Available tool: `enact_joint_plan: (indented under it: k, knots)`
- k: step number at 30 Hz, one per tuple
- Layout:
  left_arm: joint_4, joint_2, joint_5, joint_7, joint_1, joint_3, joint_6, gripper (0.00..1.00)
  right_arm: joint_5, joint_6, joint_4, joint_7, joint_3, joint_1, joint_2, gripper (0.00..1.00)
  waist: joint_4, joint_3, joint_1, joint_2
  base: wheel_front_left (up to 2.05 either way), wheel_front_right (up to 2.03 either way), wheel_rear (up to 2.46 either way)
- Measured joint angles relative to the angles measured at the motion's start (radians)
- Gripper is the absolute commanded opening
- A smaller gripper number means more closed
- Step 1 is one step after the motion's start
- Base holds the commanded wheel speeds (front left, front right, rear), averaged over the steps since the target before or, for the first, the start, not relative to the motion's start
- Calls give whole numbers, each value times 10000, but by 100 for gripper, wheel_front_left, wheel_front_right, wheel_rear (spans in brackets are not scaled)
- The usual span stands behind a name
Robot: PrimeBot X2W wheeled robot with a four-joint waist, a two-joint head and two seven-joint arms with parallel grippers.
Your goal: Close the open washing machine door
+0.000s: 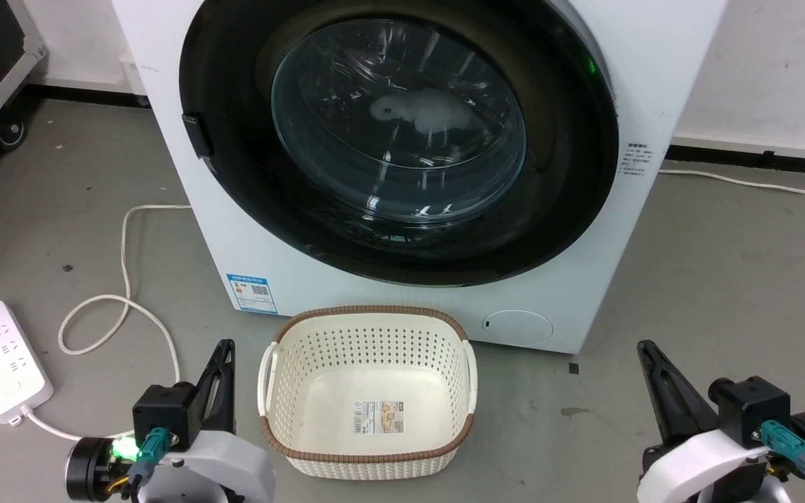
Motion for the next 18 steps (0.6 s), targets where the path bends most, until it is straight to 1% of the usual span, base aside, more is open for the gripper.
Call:
enact_joint_plan:
  k: [18]
  knots:
    - [-203, -128, 339, 249, 58, 96, 77, 0, -178, 0, -153, 188, 63, 0, -2, 0, 90, 13, 0, 0, 0, 0, 0]
